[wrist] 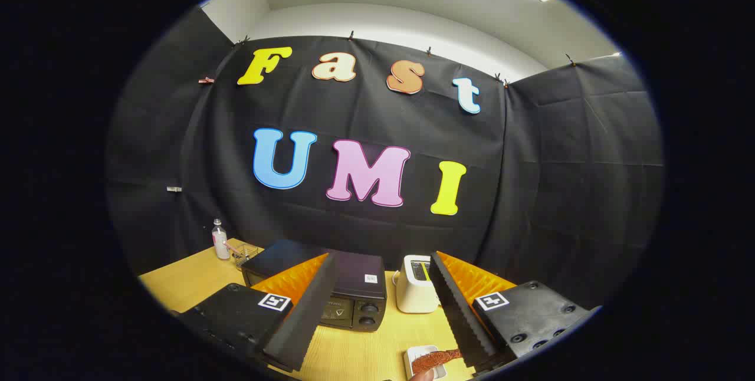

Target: Open the toaster oven, put the food inside, and close the toaster oven door.

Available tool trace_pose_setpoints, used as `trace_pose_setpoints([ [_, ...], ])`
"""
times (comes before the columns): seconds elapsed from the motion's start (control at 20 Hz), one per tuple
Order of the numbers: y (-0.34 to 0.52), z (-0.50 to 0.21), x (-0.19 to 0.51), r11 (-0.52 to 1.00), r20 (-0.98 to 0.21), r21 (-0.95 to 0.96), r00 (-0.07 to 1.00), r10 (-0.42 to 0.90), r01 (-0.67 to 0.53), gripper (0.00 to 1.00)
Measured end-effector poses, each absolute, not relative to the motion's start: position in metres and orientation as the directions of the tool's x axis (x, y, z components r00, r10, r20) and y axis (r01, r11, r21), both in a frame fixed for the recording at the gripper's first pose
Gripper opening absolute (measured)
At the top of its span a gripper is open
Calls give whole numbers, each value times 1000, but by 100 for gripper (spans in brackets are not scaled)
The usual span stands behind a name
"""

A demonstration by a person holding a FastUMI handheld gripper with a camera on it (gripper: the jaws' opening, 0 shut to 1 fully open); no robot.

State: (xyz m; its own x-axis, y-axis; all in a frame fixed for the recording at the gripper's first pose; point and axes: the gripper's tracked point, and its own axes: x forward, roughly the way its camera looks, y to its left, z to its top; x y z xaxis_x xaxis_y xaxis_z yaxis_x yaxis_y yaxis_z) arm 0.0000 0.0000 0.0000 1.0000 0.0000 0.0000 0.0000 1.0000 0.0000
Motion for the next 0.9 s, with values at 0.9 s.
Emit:
trace_pose_setpoints([
  [0.9, 15, 1, -3, 999, -2, 26, 1000, 25, -25, 97],
])
